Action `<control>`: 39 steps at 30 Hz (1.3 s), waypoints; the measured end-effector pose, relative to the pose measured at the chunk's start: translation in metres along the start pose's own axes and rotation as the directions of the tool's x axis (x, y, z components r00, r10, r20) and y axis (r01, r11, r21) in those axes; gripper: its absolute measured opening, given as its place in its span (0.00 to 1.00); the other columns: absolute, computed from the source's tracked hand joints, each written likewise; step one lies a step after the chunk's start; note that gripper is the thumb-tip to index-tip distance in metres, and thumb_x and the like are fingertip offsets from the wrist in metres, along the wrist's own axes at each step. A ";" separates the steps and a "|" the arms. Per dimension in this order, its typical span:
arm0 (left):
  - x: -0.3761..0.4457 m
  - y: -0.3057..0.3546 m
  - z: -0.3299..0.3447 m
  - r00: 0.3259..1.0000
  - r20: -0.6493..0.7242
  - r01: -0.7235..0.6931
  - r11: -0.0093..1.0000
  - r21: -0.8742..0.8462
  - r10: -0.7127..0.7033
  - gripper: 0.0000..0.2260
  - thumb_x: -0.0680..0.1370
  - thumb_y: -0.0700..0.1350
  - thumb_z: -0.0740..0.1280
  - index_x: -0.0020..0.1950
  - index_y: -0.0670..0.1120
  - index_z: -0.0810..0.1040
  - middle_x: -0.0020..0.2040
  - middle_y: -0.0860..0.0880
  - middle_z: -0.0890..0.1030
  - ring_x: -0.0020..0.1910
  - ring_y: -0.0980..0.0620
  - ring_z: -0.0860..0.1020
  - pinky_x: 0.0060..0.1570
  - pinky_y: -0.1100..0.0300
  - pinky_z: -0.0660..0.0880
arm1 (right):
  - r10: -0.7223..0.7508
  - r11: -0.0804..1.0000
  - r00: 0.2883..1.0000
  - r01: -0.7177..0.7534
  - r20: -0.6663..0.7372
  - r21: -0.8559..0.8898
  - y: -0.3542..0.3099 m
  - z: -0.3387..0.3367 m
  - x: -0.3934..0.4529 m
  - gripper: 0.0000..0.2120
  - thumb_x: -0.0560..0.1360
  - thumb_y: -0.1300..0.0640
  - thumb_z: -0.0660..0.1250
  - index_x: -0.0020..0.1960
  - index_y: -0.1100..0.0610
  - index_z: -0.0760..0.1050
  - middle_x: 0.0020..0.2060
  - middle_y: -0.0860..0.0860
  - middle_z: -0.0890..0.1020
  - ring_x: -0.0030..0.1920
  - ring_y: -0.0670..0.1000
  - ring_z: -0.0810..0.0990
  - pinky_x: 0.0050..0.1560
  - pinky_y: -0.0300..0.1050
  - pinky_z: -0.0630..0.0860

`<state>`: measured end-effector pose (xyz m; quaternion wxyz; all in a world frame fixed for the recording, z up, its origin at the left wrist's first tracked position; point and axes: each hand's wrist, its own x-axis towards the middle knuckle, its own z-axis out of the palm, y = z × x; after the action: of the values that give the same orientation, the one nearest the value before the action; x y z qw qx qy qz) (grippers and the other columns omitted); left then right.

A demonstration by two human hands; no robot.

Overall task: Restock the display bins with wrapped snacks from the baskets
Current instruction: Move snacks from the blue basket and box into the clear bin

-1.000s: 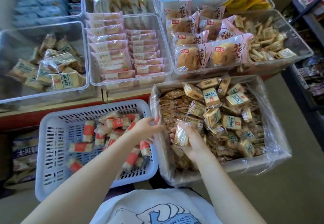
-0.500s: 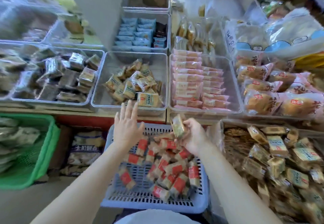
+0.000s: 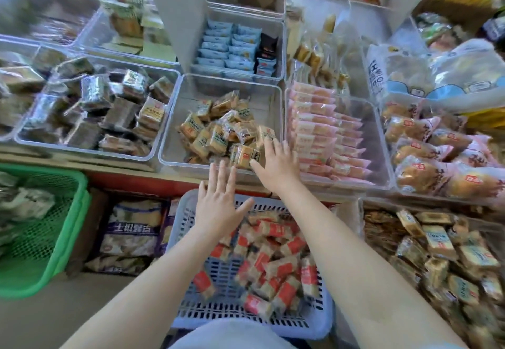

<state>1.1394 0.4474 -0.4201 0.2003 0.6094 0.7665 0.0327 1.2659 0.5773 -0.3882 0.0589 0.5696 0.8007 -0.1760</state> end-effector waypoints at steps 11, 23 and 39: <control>-0.025 0.117 -0.010 0.994 -0.017 -0.105 0.988 -0.115 0.104 0.19 0.82 0.49 0.62 0.70 0.43 0.72 0.68 0.43 0.73 0.67 0.43 0.71 0.60 0.50 0.72 | 0.278 0.874 0.944 -0.171 -0.179 0.455 0.141 0.006 -0.139 0.10 0.78 0.58 0.65 0.57 0.59 0.81 0.56 0.54 0.78 0.58 0.56 0.75 0.61 0.49 0.72; -0.068 0.271 0.098 0.806 0.391 -0.459 0.886 -0.059 0.444 0.25 0.83 0.54 0.60 0.80 0.50 0.62 0.82 0.52 0.54 0.79 0.49 0.58 0.68 0.51 0.71 | 0.337 0.939 0.938 -0.328 0.084 -0.108 0.334 0.040 -0.251 0.30 0.75 0.46 0.71 0.73 0.50 0.66 0.75 0.51 0.63 0.78 0.55 0.56 0.71 0.57 0.64; -0.068 0.251 0.079 0.904 0.207 -0.323 0.916 -0.240 0.373 0.17 0.82 0.51 0.63 0.71 0.56 0.74 0.77 0.56 0.64 0.63 0.53 0.76 0.51 0.61 0.76 | 0.196 -0.670 0.880 -0.202 0.433 0.714 0.285 -0.011 -0.240 0.24 0.82 0.49 0.53 0.60 0.66 0.78 0.48 0.64 0.83 0.40 0.59 0.82 0.38 0.48 0.79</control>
<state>1.4098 0.4321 -0.4007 0.3456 0.7129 0.6064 0.0683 1.6159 0.4494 -0.3682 -0.4331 0.4790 0.0306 -0.7629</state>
